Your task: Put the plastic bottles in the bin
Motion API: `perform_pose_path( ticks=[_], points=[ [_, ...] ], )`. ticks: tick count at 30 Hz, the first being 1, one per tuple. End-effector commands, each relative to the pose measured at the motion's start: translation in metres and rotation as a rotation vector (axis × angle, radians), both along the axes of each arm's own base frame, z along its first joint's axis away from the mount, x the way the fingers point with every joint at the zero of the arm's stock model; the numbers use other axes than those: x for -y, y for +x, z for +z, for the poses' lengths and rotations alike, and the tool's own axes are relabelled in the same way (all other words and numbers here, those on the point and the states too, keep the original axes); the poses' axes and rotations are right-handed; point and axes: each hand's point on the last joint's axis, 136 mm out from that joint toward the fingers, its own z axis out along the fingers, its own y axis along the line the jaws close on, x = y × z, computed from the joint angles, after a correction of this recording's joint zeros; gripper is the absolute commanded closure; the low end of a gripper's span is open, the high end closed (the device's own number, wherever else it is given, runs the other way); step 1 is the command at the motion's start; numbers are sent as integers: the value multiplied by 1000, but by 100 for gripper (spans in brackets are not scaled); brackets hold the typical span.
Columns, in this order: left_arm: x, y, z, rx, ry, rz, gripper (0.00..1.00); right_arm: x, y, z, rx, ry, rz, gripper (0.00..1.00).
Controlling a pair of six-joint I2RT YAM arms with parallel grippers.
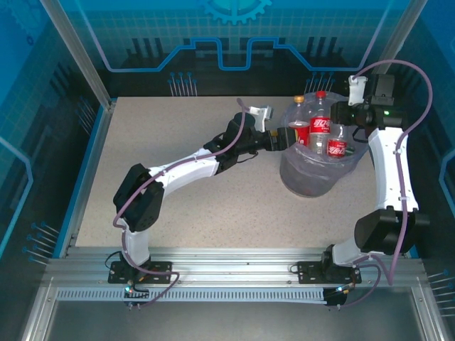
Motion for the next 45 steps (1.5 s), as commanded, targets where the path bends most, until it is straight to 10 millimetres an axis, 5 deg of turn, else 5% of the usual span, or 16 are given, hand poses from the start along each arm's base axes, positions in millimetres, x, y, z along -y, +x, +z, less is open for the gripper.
perform_pose_path(
  ticks=[1,11,14,19,29,38,45],
  points=[
    [3,2,-23,-47,56,9,1,-17,-12,-43,-169,87,49,58],
    [0,1,-12,-28,59,9,1,-2,-35,57,21,63,-17,21],
    [-2,2,-11,-23,65,17,1,15,-48,69,47,91,-99,16],
    [-2,1,-11,-25,61,15,1,54,-66,50,36,172,-264,18],
    [-2,0,-11,-25,60,8,1,54,-50,-4,56,533,-188,15],
    [-16,5,-10,-27,55,41,1,23,-31,-15,57,730,-43,20],
    [-37,10,-1,-13,47,81,1,-26,-16,-32,-16,780,71,21]
  ],
)
